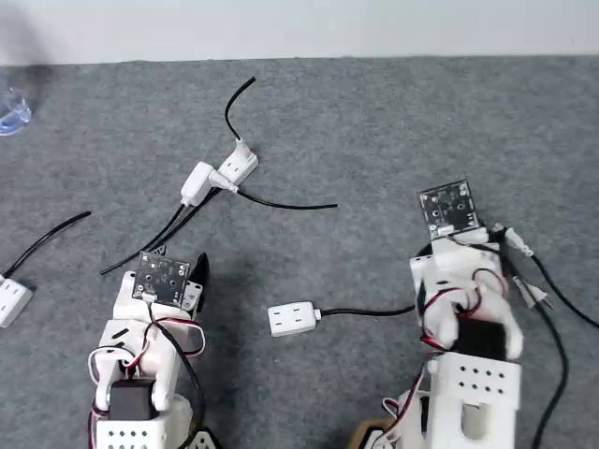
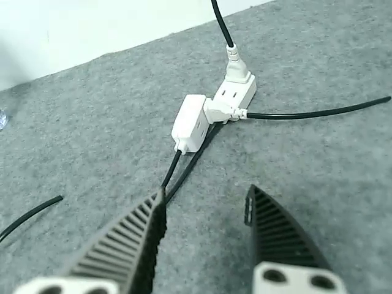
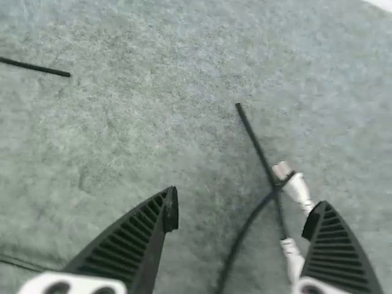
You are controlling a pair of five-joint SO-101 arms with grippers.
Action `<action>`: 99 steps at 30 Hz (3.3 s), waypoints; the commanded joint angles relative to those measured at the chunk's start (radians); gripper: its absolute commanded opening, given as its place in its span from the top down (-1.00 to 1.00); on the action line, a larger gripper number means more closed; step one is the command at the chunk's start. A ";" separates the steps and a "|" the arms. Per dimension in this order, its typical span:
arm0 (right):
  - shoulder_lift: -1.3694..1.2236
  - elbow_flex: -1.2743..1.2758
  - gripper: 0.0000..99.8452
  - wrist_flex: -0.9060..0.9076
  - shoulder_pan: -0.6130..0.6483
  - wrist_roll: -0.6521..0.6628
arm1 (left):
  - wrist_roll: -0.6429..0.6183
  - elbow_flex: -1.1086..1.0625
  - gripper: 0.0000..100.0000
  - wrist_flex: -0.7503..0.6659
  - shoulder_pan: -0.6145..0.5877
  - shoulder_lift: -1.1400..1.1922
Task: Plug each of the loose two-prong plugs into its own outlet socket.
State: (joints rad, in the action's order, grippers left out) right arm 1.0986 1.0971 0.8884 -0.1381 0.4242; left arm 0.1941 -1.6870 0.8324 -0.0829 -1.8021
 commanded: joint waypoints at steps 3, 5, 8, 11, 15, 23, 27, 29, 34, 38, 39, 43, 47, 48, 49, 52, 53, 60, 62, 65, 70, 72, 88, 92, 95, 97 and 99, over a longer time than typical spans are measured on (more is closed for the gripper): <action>0.005 -0.218 0.34 0.183 -0.125 0.164 | -0.008 0.004 0.60 -0.017 -0.002 -0.014; 0.004 -0.239 0.34 0.219 -0.188 0.236 | -0.008 0.004 0.60 -0.017 -0.002 -0.014; -0.027 -0.239 0.34 0.263 -0.277 0.362 | -0.008 0.004 0.60 -0.017 0.009 -0.012; -0.128 -0.242 0.34 0.320 -0.360 0.483 | 0.014 0.004 0.60 -0.015 0.029 -0.011; -0.282 -0.239 0.34 0.369 -0.430 0.542 | 0.026 0.004 0.60 0.000 0.032 -0.011; -0.515 -0.175 0.34 0.397 -0.430 0.493 | 0.026 0.004 0.60 0.005 0.046 -0.011; -0.518 -0.057 0.34 0.278 -0.432 0.471 | 0.028 0.004 0.60 0.005 0.046 -0.011; -0.501 -0.009 0.34 0.213 -0.433 0.431 | 0.028 0.004 0.60 0.005 0.046 -0.011; -0.470 0.054 0.34 0.196 -0.414 0.382 | 0.028 0.004 0.60 0.005 0.046 -0.011; -0.455 0.057 0.38 0.275 -0.407 0.382 | 0.028 0.004 0.60 0.005 0.046 -0.011; -0.452 0.057 0.44 0.285 -0.407 0.382 | 0.028 0.004 0.60 0.003 0.046 -0.011; -0.449 0.058 0.77 0.255 -0.406 0.390 | 0.028 0.004 0.60 0.003 0.046 -0.011; -0.450 0.058 0.99 0.240 -0.406 0.434 | 0.028 0.004 0.60 0.005 0.046 -0.011; -0.450 0.058 0.98 0.240 -0.406 0.437 | 0.028 0.004 0.60 0.005 0.046 -0.011; -0.450 0.058 0.97 0.240 -0.406 0.442 | 0.028 0.004 0.60 0.005 0.046 -0.011; -0.450 0.058 0.98 0.206 -0.406 0.440 | 0.028 0.004 0.60 0.005 0.046 -0.011; -0.449 0.058 0.98 0.188 -0.406 0.439 | 0.028 0.004 0.60 0.005 0.046 -0.011; -0.404 -0.078 0.98 0.182 -0.380 0.342 | 0.028 0.004 0.60 0.005 0.048 -0.011; -0.372 -0.137 0.98 0.222 -0.340 0.290 | 0.028 0.004 0.60 0.005 0.048 -0.011; -0.309 -0.206 0.98 0.303 -0.245 0.209 | 0.028 0.004 0.60 0.005 0.048 -0.011; -0.229 -0.209 0.98 0.303 -0.062 -0.058 | 0.028 0.004 0.60 0.005 0.048 -0.011; -0.232 -0.176 0.98 0.245 -0.008 -0.233 | 0.028 0.004 0.60 0.005 0.048 -0.011; -0.228 -0.052 0.57 0.265 -0.263 -0.005 | 0.029 0.004 0.60 0.000 0.048 -0.011; -0.228 -0.006 0.58 0.260 -0.331 0.074 | 0.029 0.004 0.60 0.003 0.048 -0.011; -0.229 0.075 0.66 0.186 -0.340 0.087 | 0.029 0.004 0.60 0.005 0.048 -0.011; -0.229 0.144 0.69 0.096 -0.340 0.087 | 0.029 0.004 0.60 0.005 0.048 -0.011; -0.229 0.195 0.70 0.024 -0.340 0.087 | 0.029 0.004 0.60 0.005 0.048 -0.011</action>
State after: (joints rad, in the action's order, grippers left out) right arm 0.8562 1.2582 1.0111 -0.4649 0.5010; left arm 0.2125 -1.6870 0.8339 -0.0399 -1.8021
